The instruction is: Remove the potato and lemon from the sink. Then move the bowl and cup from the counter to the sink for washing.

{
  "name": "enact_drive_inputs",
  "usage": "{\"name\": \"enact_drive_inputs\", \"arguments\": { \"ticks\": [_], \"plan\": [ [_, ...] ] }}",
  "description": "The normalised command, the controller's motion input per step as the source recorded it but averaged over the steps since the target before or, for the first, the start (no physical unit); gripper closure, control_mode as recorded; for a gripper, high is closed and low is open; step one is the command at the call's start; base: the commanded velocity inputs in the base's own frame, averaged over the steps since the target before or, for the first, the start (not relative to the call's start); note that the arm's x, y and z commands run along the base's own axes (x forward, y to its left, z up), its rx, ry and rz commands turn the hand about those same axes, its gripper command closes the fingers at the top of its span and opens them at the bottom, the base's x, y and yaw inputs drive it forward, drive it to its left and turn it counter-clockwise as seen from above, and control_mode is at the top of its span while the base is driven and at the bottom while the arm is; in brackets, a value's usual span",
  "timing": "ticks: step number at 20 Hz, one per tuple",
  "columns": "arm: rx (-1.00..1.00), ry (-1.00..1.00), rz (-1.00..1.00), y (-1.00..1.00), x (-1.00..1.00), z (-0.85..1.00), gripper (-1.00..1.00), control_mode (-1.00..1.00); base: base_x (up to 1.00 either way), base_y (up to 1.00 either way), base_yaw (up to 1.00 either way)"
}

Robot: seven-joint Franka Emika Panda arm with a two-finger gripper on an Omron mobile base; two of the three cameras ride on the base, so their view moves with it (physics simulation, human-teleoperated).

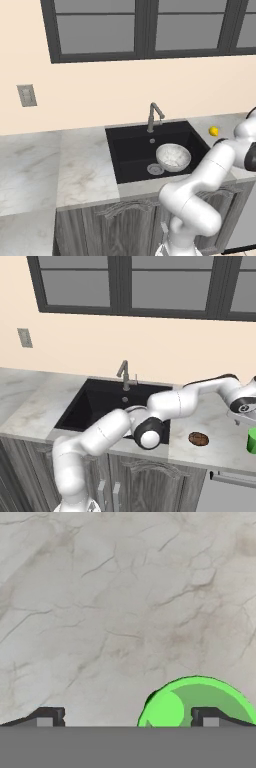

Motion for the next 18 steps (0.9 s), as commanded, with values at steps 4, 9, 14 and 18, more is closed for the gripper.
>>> {"name": "enact_drive_inputs", "arguments": {
  "ticks": [4,9,14,18],
  "plan": [
    [0.0,0.0,0.0,-0.1,0.05,-0.08,-1.0,-1.0,0.0,0.0,0.0],
    [0.0,0.0,0.0,-0.1,0.06,-0.07,-1.0,-1.0,0.0,0.0,0.0],
    [0.0,0.0,0.0,-0.1,0.03,-0.03,-1.0,-1.0,0.0,0.0,0.0],
    [0.0,0.0,0.0,-0.11,0.01,-0.01,-1.0,-1.0,0.0,0.0,0.0]
  ]
}}
